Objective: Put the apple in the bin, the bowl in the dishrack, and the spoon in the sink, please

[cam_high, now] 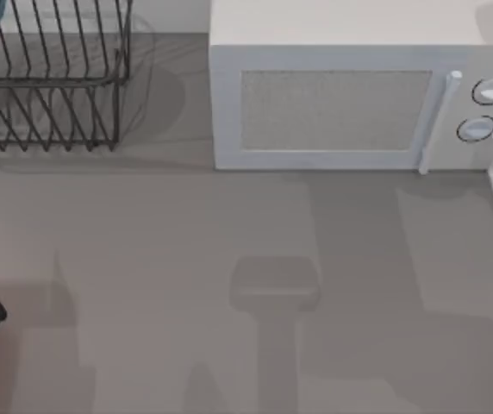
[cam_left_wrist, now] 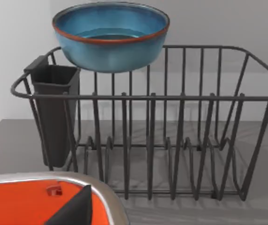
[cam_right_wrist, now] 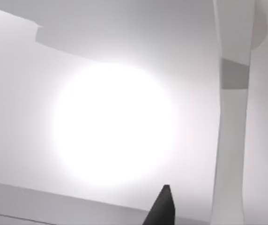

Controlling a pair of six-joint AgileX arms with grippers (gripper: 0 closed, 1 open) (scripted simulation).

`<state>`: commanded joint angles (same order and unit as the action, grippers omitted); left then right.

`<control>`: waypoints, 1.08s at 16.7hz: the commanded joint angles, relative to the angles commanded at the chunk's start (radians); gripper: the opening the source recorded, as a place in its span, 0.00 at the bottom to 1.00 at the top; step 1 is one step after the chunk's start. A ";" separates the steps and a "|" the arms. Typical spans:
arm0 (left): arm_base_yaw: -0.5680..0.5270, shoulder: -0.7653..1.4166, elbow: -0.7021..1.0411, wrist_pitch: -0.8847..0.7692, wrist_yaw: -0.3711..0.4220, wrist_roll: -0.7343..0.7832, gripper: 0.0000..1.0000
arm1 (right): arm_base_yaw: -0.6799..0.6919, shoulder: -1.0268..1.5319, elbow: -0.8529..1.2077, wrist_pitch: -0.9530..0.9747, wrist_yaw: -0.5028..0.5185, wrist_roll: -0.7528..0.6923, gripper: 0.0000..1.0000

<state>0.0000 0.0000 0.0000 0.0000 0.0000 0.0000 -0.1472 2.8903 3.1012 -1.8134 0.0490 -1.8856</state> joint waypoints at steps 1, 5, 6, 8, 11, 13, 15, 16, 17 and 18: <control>0.000 0.000 0.000 0.000 0.000 0.000 1.00 | 0.000 0.019 0.027 -0.006 -0.001 0.000 0.00; 0.000 0.000 0.000 0.000 0.000 0.000 1.00 | -0.001 0.110 0.166 -0.034 -0.005 0.004 0.00; 0.000 0.000 0.000 0.000 0.000 0.000 1.00 | -0.002 0.130 0.194 -0.040 -0.006 0.005 0.00; 0.000 0.000 0.000 0.000 0.000 0.000 1.00 | -0.002 0.148 0.217 -0.045 -0.007 0.007 0.00; 0.000 0.000 0.000 0.000 0.000 0.000 1.00 | -0.002 0.148 0.217 -0.045 -0.007 0.007 0.00; 0.000 0.000 0.000 0.000 0.000 0.000 1.00 | -0.002 0.148 0.217 -0.045 -0.007 0.007 0.08; 0.000 0.000 0.000 0.000 0.000 0.000 1.00 | -0.002 0.148 0.217 -0.045 -0.007 0.007 0.23; 0.000 0.000 0.000 0.000 0.000 0.000 1.00 | -0.002 0.148 0.217 -0.045 -0.007 0.007 0.30; 0.000 0.000 0.000 0.000 0.000 0.000 1.00 | -0.002 0.148 0.217 -0.045 -0.007 0.007 0.38; 0.000 0.000 0.000 0.000 0.000 0.000 1.00 | -0.002 0.148 0.217 -0.045 -0.007 0.007 0.45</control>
<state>0.0000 0.0000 0.0000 0.0000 0.0000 0.0000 -0.1488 3.0387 3.3183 -1.8583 0.0422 -1.8788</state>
